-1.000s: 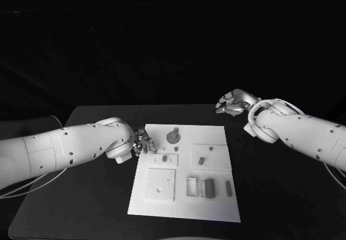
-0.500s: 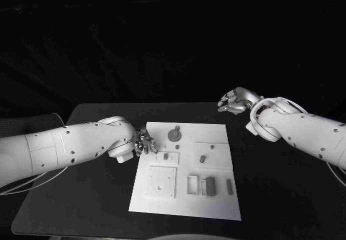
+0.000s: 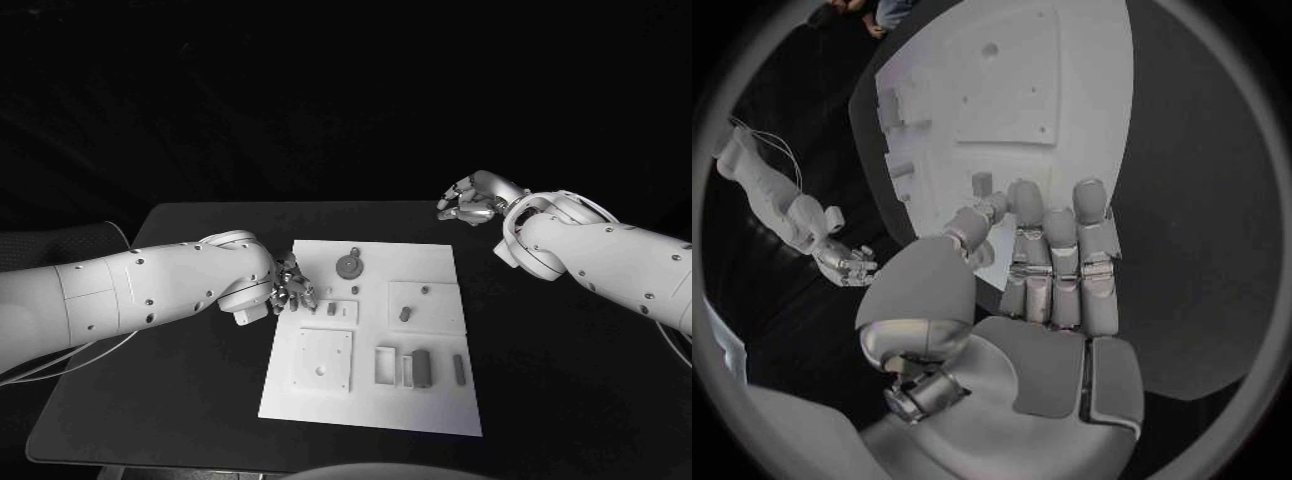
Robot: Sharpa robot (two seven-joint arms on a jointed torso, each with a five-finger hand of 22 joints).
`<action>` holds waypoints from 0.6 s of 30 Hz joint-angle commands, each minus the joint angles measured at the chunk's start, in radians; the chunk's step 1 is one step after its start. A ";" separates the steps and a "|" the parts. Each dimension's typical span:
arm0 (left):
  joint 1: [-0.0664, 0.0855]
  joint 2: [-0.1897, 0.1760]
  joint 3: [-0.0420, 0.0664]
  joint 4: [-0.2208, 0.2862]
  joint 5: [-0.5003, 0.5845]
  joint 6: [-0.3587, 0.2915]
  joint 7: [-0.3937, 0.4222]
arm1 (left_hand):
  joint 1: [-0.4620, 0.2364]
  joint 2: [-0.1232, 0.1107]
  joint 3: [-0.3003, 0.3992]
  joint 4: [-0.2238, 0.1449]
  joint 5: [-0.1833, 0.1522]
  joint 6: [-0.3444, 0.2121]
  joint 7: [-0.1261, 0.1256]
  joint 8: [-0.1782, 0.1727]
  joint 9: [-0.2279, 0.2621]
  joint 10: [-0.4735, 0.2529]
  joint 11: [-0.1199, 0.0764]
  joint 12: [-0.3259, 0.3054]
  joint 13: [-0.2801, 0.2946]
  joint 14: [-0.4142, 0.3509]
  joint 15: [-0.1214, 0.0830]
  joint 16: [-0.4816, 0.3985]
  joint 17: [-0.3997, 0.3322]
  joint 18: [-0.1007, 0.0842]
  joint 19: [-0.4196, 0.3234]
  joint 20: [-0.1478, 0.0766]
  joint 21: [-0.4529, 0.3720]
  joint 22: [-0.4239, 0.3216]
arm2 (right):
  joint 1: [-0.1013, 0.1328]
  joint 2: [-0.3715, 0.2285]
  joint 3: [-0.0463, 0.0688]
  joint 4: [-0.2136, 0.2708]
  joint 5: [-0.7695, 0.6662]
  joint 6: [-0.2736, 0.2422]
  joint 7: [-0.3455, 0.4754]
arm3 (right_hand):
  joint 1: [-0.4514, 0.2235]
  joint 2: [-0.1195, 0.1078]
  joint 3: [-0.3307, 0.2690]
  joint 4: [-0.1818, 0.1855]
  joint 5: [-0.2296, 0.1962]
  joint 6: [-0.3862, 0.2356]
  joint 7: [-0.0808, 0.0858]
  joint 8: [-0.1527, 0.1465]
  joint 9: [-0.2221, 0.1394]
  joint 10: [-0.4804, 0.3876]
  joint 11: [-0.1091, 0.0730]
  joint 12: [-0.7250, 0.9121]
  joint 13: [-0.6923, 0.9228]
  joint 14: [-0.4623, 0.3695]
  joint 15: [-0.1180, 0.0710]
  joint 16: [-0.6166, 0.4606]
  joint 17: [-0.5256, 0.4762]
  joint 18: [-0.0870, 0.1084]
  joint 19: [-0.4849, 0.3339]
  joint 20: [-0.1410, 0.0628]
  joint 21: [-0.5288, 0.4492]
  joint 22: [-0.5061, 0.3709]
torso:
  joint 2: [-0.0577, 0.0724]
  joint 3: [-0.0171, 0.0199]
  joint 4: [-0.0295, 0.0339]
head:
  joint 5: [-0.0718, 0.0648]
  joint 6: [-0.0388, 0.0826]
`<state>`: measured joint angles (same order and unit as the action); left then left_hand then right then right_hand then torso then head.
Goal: Assemble the parts on the task board
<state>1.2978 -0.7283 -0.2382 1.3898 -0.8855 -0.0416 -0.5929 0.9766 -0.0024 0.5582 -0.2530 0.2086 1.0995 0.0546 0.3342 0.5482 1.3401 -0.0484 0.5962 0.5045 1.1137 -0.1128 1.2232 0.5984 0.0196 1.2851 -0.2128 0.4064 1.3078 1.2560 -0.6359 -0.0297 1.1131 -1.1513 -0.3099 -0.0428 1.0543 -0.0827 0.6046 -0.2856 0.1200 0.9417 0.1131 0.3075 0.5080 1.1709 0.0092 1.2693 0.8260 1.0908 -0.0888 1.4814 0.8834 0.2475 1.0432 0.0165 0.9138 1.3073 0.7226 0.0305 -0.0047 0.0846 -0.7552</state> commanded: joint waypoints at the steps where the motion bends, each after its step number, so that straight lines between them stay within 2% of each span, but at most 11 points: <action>1: 0.000 0.004 0.000 0.001 -0.016 0.018 -0.002 | -0.002 0.005 -0.001 0.003 -0.001 0.024 -0.001 0.012 0.077 0.007 -0.004 0.005 0.002 0.007 -0.017 0.006 0.001 0.012 0.004 -0.010 0.004 0.025 | 0.000 0.000 0.000 0.002 -0.004 0.013 0.003 | -0.009 -0.004 0.002 0.000 0.003 -0.002 0.007 -0.003 0.002 -0.008 -0.001 -0.006 0.001 0.002 -0.006 -0.003 -0.002 0.014 0.002 0.004 -0.004 0.014 | 0.000 -0.0004 0.0004 | 0.001 -0.002; 10: -0.007 0.010 0.000 -0.007 -0.041 0.014 0.002 | -0.007 0.004 -0.003 0.003 0.000 0.027 -0.003 0.012 0.080 0.008 -0.005 0.011 0.005 0.009 -0.019 0.011 0.003 0.012 0.004 -0.012 0.011 0.025 | 0.000 0.001 0.000 0.003 -0.004 0.013 0.004 | -0.009 -0.004 0.002 0.000 0.003 -0.002 0.007 -0.003 0.002 -0.008 -0.001 -0.006 0.001 0.001 -0.006 -0.003 -0.002 0.014 0.002 0.004 -0.004 0.014 | 0.001 -0.0011 -0.0003 | 0.001 0.001; 18: -0.007 0.012 0.000 -0.012 -0.052 0.015 0.004 | -0.012 0.002 -0.004 0.006 -0.001 0.030 -0.004 0.012 0.082 0.008 -0.006 0.015 0.008 0.009 -0.021 0.015 0.004 0.012 0.004 -0.013 0.017 0.025 | 0.000 0.001 0.000 0.003 -0.004 0.012 0.004 | -0.009 -0.004 0.002 0.000 0.003 -0.002 0.007 -0.003 0.002 -0.008 -0.001 -0.006 0.001 0.001 -0.006 -0.003 -0.002 0.014 0.002 0.004 -0.004 0.014 | 0.000 -0.0009 0.0000 | 0.001 -0.003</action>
<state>1.2901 -0.7191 -0.2383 1.3776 -0.9215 -0.0374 -0.5940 0.9681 -0.0106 0.5571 -0.2516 0.2079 1.1035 0.0510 0.3342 0.5483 1.3442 -0.0518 0.6071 0.5116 1.1165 -0.1224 1.2333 0.6016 0.0197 1.2890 -0.2162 0.4172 1.3075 1.2560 -0.6355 -0.0297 1.1143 -1.1513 -0.3087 -0.0428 1.0543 -0.0827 0.6046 -0.2856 0.1200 0.9417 0.1131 0.3075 0.5088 1.1711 0.0090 1.2693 0.8259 1.0907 -0.0884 1.4814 0.8834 0.2470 1.0432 0.0166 0.9137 1.3073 0.7229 0.0293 -0.0047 0.0850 -0.7561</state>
